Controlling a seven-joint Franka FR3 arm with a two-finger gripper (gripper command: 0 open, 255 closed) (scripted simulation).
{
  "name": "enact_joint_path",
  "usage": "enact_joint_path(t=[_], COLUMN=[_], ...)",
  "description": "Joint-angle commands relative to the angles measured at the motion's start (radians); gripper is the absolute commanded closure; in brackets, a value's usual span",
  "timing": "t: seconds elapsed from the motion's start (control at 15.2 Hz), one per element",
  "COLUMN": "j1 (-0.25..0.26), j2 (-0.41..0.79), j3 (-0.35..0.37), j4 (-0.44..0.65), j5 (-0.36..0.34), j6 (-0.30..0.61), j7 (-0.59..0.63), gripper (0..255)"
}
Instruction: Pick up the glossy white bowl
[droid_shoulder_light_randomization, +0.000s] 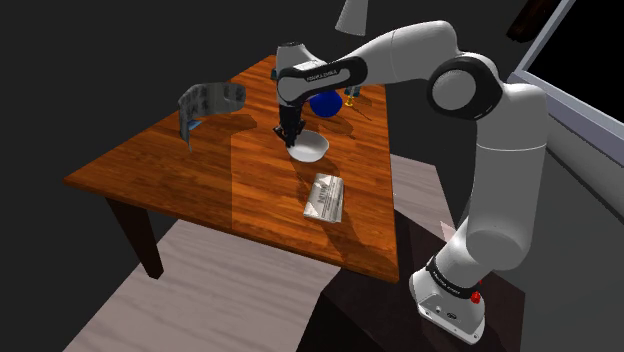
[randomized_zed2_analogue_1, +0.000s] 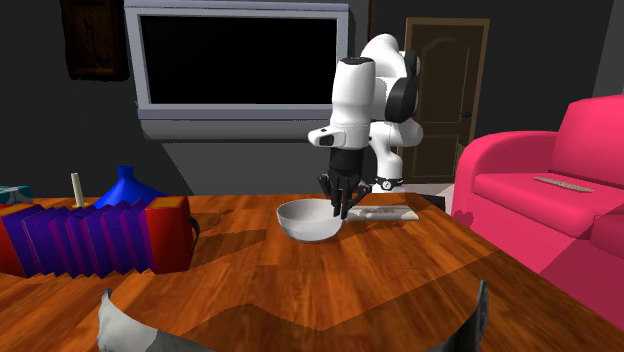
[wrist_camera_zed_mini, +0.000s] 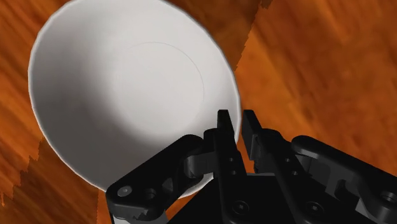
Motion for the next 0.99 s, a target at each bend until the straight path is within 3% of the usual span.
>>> enact_joint_path(t=[0.0,0.92], j1=[0.0,0.001], j2=[-0.011,-0.057], j3=[0.001,0.003], j4=[0.008,0.104], j5=[0.002,0.009], j6=[-0.019,-0.16], j7=[-0.002,-0.017], gripper=[255,255])
